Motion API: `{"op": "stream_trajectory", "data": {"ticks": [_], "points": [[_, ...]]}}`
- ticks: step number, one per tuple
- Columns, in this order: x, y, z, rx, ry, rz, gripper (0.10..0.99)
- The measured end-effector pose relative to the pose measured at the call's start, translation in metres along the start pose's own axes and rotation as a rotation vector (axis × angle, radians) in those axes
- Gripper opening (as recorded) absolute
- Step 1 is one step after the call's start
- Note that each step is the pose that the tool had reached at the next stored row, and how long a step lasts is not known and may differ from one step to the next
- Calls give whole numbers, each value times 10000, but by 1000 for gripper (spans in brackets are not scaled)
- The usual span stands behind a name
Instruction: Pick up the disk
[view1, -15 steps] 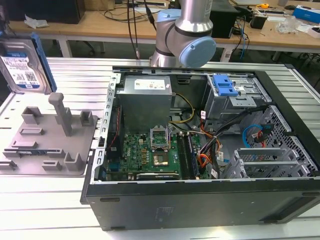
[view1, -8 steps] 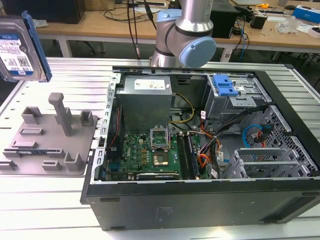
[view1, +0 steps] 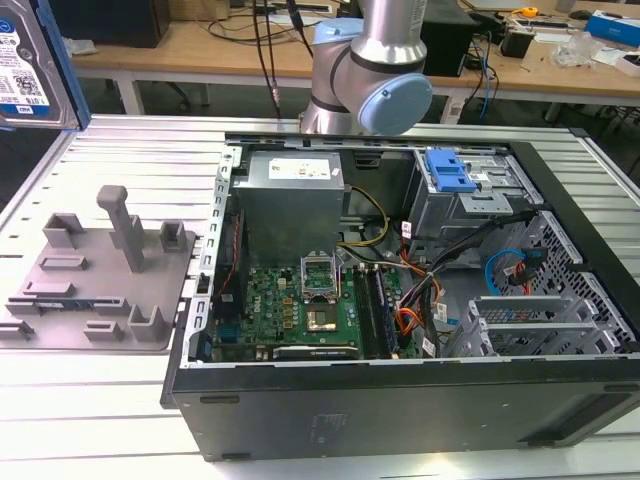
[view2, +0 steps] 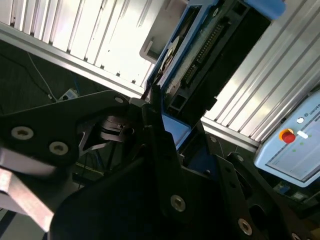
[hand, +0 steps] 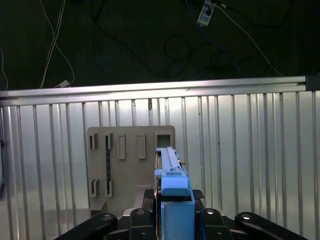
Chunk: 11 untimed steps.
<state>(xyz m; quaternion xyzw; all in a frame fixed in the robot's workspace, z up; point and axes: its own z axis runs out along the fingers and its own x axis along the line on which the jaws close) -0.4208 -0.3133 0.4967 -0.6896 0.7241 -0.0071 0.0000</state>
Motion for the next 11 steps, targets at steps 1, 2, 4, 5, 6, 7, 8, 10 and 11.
{"op": "stream_trajectory", "data": {"ticks": [1,2,4,5,6,7,8,10,11], "points": [[0,0,0,0,0,0,369],[0,0,0,0,0,-1,369],[0,0,0,-1,1,-2,369],[0,0,0,0,0,-2,369],[0,0,0,0,0,-3,369],[0,0,0,0,0,-3,369],[0,0,0,0,0,-3,369],[0,0,0,0,0,-4,369],[0,0,0,0,1,-4,369]]}}
